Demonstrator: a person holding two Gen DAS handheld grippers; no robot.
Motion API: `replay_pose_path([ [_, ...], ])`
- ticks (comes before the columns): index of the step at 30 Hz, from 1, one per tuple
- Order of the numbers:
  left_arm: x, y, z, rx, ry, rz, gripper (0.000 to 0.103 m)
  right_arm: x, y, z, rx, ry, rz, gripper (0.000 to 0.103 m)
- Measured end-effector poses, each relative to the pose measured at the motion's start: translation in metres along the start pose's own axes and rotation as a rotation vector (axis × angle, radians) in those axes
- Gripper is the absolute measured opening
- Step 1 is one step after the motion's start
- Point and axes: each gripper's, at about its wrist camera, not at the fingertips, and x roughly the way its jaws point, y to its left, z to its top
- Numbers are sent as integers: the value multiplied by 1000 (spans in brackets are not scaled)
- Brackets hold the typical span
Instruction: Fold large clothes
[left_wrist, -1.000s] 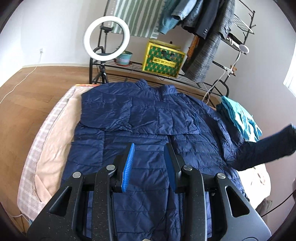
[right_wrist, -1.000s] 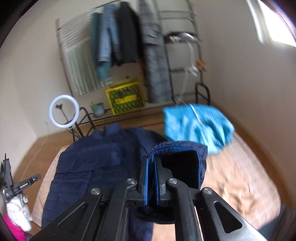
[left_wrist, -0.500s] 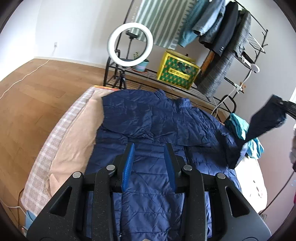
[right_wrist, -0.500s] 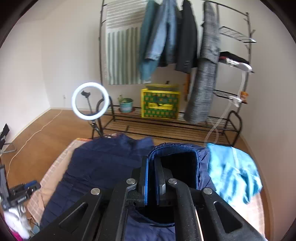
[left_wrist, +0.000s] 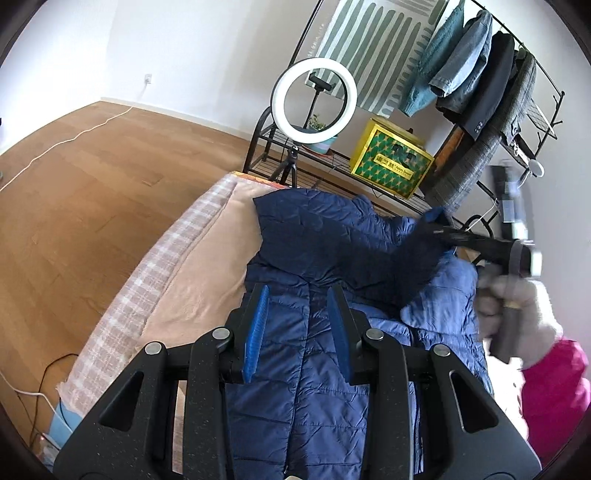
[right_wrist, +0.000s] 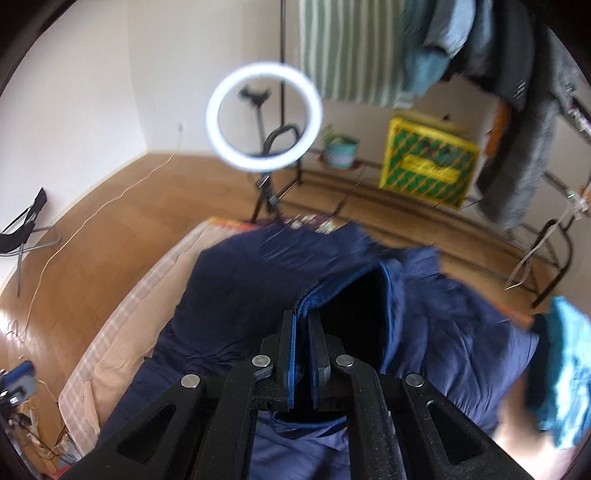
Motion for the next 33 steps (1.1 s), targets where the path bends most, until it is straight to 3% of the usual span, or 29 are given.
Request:
replay_pose_path([
  [4, 6, -3, -3, 36, 18, 16, 33, 49, 17, -12, 33, 38, 51, 4],
  [7, 9, -3, -3, 36, 25, 18, 33, 59, 22, -18, 56, 50, 79, 16],
  [8, 9, -3, -2, 32, 26, 16, 33, 57, 19, -20, 74, 46, 109, 30],
  [12, 3, -4, -1, 24, 11, -1, 33, 31, 3, -28, 112, -10, 156, 34],
  [16, -3, -4, 0, 24, -3, -4, 33, 6, -29, -44, 214, -45, 251, 47],
  [21, -5, -1, 1, 8, -5, -10, 33, 6, -60, -97, 363, 82, 229, 48],
  [23, -6, -3, 1, 14, -8, -11, 33, 14, -72, -133, 481, 139, 280, 49],
  [27, -3, -8, 1, 18, -2, -18, 33, 38, -80, -166, 604, 191, 354, 49],
  [30, -1, -16, -1, 41, 1, -22, 33, 55, -83, -171, 691, 180, 347, 49],
  [33, 2, -24, -3, 76, 5, -18, 33, 62, -90, -170, 779, 114, 321, 48],
])
